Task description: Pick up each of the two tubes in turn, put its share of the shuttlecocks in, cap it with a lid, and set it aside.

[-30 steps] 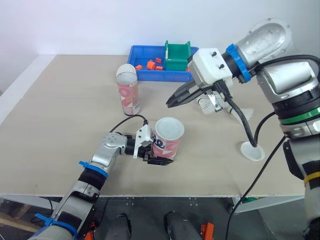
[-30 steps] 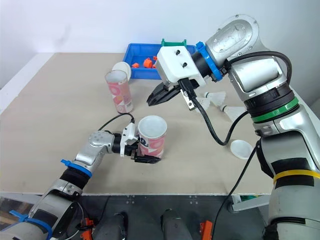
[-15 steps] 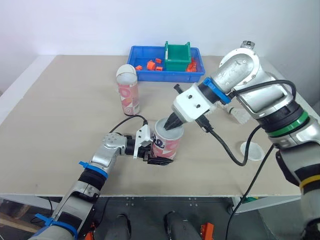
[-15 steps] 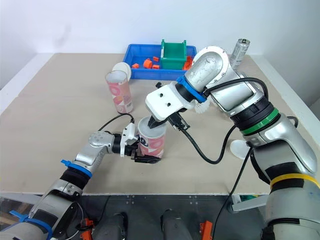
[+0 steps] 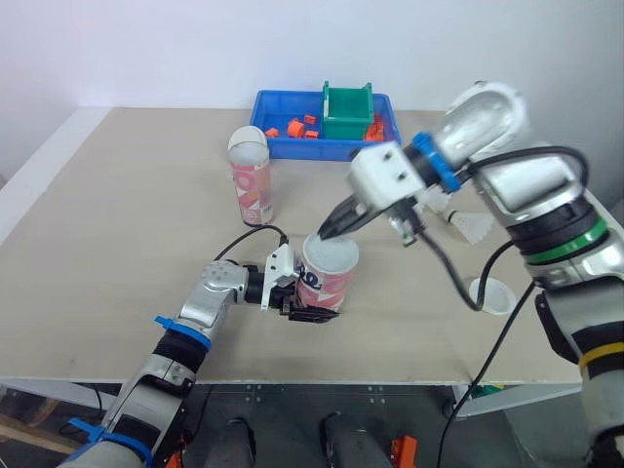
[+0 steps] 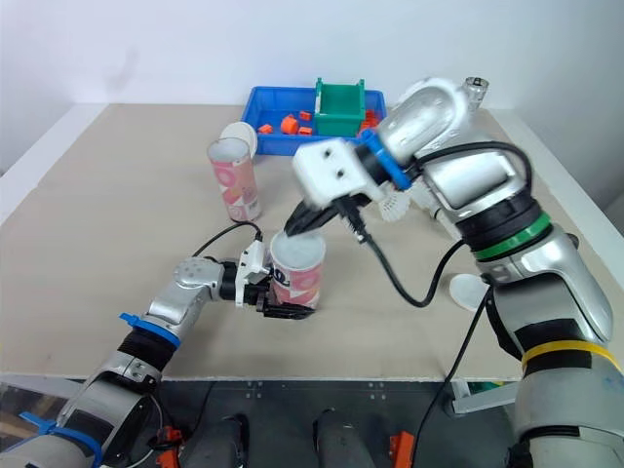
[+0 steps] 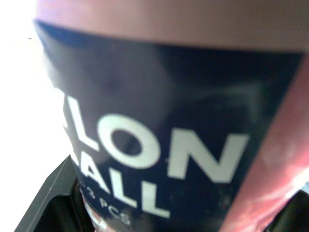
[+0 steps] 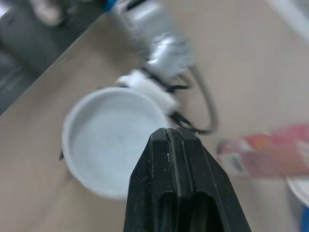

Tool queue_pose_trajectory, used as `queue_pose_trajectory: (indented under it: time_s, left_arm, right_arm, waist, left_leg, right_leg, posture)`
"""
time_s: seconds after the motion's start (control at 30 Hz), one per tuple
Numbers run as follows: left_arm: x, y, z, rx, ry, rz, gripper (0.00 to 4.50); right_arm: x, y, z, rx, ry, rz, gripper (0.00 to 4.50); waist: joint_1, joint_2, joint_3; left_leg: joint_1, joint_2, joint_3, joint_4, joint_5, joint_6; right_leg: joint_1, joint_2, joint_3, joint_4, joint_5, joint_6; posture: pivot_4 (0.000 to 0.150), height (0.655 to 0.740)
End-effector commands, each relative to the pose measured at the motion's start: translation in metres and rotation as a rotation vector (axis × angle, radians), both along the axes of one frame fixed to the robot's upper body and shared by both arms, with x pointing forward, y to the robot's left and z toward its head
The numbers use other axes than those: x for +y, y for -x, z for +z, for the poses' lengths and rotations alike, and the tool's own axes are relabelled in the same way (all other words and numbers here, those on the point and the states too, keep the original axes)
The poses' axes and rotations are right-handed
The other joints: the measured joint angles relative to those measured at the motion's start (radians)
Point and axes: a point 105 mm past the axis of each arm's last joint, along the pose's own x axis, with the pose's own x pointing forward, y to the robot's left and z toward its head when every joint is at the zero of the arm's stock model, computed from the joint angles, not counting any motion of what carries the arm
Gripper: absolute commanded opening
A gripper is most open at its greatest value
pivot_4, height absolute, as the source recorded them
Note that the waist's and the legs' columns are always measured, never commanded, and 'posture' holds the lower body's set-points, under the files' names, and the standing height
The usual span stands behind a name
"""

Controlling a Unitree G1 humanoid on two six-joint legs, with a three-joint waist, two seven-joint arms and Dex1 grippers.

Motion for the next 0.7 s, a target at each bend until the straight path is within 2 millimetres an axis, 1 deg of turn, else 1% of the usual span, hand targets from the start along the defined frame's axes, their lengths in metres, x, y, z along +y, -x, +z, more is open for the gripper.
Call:
queue_pose_trajectory:
  time_s: [0.03,0.07,0.1,0.13,0.17,0.23,0.3,0.37,0.43,0.5,0.57,0.63,0.67,0.7]
  left_arm:
    - [0.008,0.001,-0.020,0.050,-0.059,0.038,3.57]
    - [0.008,0.001,-0.020,0.049,-0.059,0.037,3.57]
    - [0.009,0.001,-0.021,0.048,-0.061,0.037,3.57]
    - [0.009,0.001,-0.021,0.044,-0.062,0.037,3.57]
    - [0.009,0.001,-0.022,0.039,-0.065,0.037,3.57]
    - [0.009,0.002,-0.022,0.036,-0.066,0.037,3.57]
    - [0.009,0.002,-0.022,0.034,-0.064,0.036,3.57]
    - [0.008,0.002,-0.021,0.032,-0.061,0.033,3.57]
    - [0.007,0.003,-0.021,0.032,-0.054,0.028,3.57]
    - [0.006,0.003,-0.019,0.030,-0.044,0.027,3.57]
    - [0.006,0.002,-0.018,0.017,-0.036,0.039,3.57]
    - [0.004,0.001,-0.016,0.012,-0.018,0.045,3.57]
    - [0.004,0.001,-0.015,0.010,-0.005,0.048,4.21]
    - [0.003,0.003,-0.013,0.015,0.010,0.035,4.46]
  right_arm:
    - [-0.019,0.008,0.013,-0.001,-0.141,-0.093,1.05]
    - [-0.026,0.008,0.009,-0.006,-0.163,-0.137,1.48]
    - [-0.030,0.010,0.006,0.005,-0.182,-0.164,1.74]
    - [-0.032,0.012,0.004,0.014,-0.204,-0.186,2.36]
    - [-0.034,0.012,0.002,0.024,-0.228,-0.208,2.67]
    - [-0.040,0.013,-0.002,0.040,-0.260,-0.255,3.64]
    - [-0.051,0.008,-0.007,0.054,-0.313,-0.337,4.44]
    - [-0.069,0.004,-0.016,0.124,-0.383,-0.446,4.44]
    - [-0.082,0.004,-0.028,0.223,-0.431,-0.535,4.44]
    - [-0.088,0.011,-0.044,0.307,-0.436,-0.568,4.44]
    - [-0.090,0.015,-0.055,0.337,-0.431,-0.587,4.44]
    - [-0.092,0.018,-0.073,0.390,-0.429,-0.618,4.44]
    - [-0.091,0.020,-0.081,0.406,-0.425,-0.625,4.50]
    - [-0.088,0.021,-0.087,0.420,-0.443,-0.624,4.50]
  waist:
    - [0.002,0.000,0.000]
    - [0.003,0.000,0.000]
    - [0.004,0.000,0.000]
    - [0.004,0.000,0.000]
    - [0.003,0.001,0.000]
    - [0.000,0.002,0.000]
    - [0.002,0.002,0.000]
    - [0.003,0.001,0.000]
    - [0.003,0.000,0.000]
    - [0.004,0.000,0.000]
    - [0.002,0.001,0.000]
    - [0.003,0.001,0.000]
    - [0.003,0.001,0.000]
    - [0.002,0.001,0.000]
  left_leg:
    - [0.000,0.000,0.000,0.000,0.000,0.000]
    - [0.000,0.000,0.000,-0.001,0.000,0.000]
    - [0.000,0.000,0.000,-0.002,0.000,0.000]
    - [0.000,0.000,-0.001,-0.002,0.000,0.000]
    - [0.000,0.000,-0.001,-0.002,0.000,0.000]
    - [0.000,0.000,0.000,-0.002,0.000,0.000]
    - [0.001,0.000,0.000,-0.002,0.000,0.000]
    - [0.000,0.000,0.000,-0.001,0.000,0.000]
    - [0.000,0.000,0.000,-0.001,0.000,0.000]
    - [-0.001,-0.001,0.000,-0.001,0.000,0.000]
    - [0.000,-0.001,0.000,-0.001,0.000,0.000]
    - [0.000,-0.001,0.000,-0.001,0.000,0.000]
    - [0.000,-0.001,-0.001,-0.001,0.000,0.000]
    - [0.000,-0.001,-0.001,-0.001,0.000,0.000]
  right_leg:
    - [0.000,0.000,0.000,0.000,0.000,0.001]
    - [0.000,0.000,0.000,0.000,0.000,0.001]
    - [0.000,0.000,0.000,0.000,0.000,0.001]
    - [0.000,0.000,-0.001,0.000,0.000,0.002]
    - [-0.001,0.000,-0.001,0.000,0.000,0.002]
    - [-0.001,0.000,0.000,0.000,0.000,0.002]
    - [-0.001,0.000,0.000,0.000,0.000,0.002]
    - [0.000,0.000,0.000,0.000,-0.001,-0.001]
    - [0.001,0.000,0.000,-0.001,-0.001,0.000]
    - [0.000,-0.001,0.000,-0.001,-0.001,0.001]
    - [0.000,-0.001,0.001,-0.001,0.000,0.003]
    - [0.000,0.000,0.000,-0.001,0.000,0.003]
    - [0.000,0.000,0.000,-0.001,0.000,0.003]
    - [0.000,0.000,0.000,-0.001,0.000,0.003]
  posture:
    - [0.150,0.7367]
    - [0.150,0.7367]
    - [0.150,0.7367]
    - [0.150,0.7367]
    - [0.150,0.7367]
    - [0.150,0.7367]
    - [0.150,0.7367]
    - [0.150,0.7367]
    - [0.150,0.7367]
    - [0.150,0.7367]
    - [0.150,0.7367]
    - [0.150,0.7367]
    - [0.150,0.7367]
    - [0.150,0.7367]
